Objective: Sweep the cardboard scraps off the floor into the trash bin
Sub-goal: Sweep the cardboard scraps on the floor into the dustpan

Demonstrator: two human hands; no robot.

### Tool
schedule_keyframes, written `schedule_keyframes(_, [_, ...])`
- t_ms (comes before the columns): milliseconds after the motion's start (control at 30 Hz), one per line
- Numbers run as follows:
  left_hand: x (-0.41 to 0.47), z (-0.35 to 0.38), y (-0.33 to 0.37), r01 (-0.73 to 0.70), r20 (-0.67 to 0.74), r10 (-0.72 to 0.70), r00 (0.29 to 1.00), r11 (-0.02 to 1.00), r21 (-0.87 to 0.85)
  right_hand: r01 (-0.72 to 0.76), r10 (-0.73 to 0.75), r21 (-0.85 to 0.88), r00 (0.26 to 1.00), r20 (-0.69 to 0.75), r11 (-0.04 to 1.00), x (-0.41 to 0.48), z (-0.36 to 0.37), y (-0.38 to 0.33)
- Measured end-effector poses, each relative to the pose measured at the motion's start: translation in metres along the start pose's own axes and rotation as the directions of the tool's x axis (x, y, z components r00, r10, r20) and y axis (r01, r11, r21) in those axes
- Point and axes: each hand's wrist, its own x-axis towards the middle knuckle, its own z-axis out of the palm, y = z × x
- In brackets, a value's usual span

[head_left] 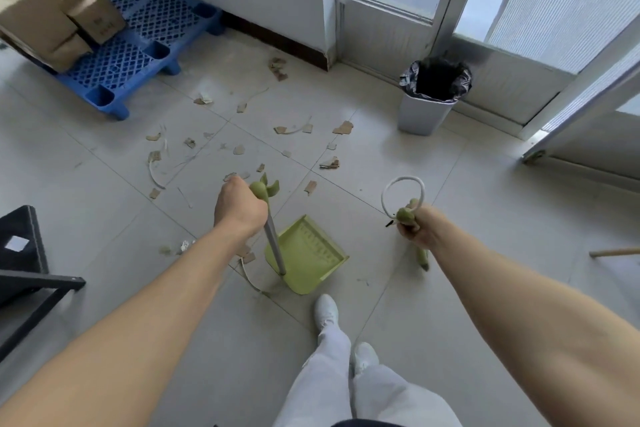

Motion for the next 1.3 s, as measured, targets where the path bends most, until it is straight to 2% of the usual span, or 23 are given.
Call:
schedule_keyframes(67, [0.013,0.002,0.004,-0.016,0.017,0.016,1.0,1.0,0.004,0.04,-0.04,-0.045,0.999,0.002,0.998,0.008,0.012,-0.001])
schedule_keyframes(167, [0.033,0.004,0.008,-0.03,0.039,0.029,0.999,1.0,0.007,-0.073,0.074,-0.029,0.997,0.011,0.997,0.02,0.044,-0.003])
schedule_keyframes(300, [0.062,0.002,0.013,-0.026,0.076,0.026,0.997,1.0,0.001,-0.081,0.079,0.015,0.99,0.118,0.997,0.029,0.107,-0.017])
schedule_keyframes(433, [0.086,-0.001,0.022,-0.016,0.111,0.019,0.994,1.0,-0.026,-0.008,0.008,-0.003,0.997,0.08,1.0,0.05,0.14,-0.034])
schedule_keyframes(667, [0.111,-0.009,0.053,-0.038,0.153,0.049,0.987,0.997,-0.07,0.012,-0.012,0.057,1.0,0.0,0.998,0.056,0.121,-0.071])
schedule_keyframes(900, [0.134,-0.004,0.096,-0.064,0.167,0.078,0.983,0.994,-0.087,0.042,-0.021,0.108,0.982,-0.188,0.993,0.071,0.052,-0.116])
schedule_keyframes(1033, [0.15,0.008,0.121,-0.062,0.165,0.075,0.983,0.995,-0.084,0.024,0.024,0.198,0.972,-0.234,0.98,0.094,0.03,-0.14])
schedule_keyframes(1167, [0.166,0.023,0.149,-0.078,0.17,0.089,0.982,0.995,-0.07,-0.002,0.029,0.11,0.971,-0.239,0.994,0.113,0.039,-0.156])
schedule_keyframes(1300, [0.182,0.035,0.172,-0.068,0.164,0.077,0.983,0.996,-0.062,-0.04,0.038,-0.014,0.995,-0.088,0.999,0.116,0.073,-0.179])
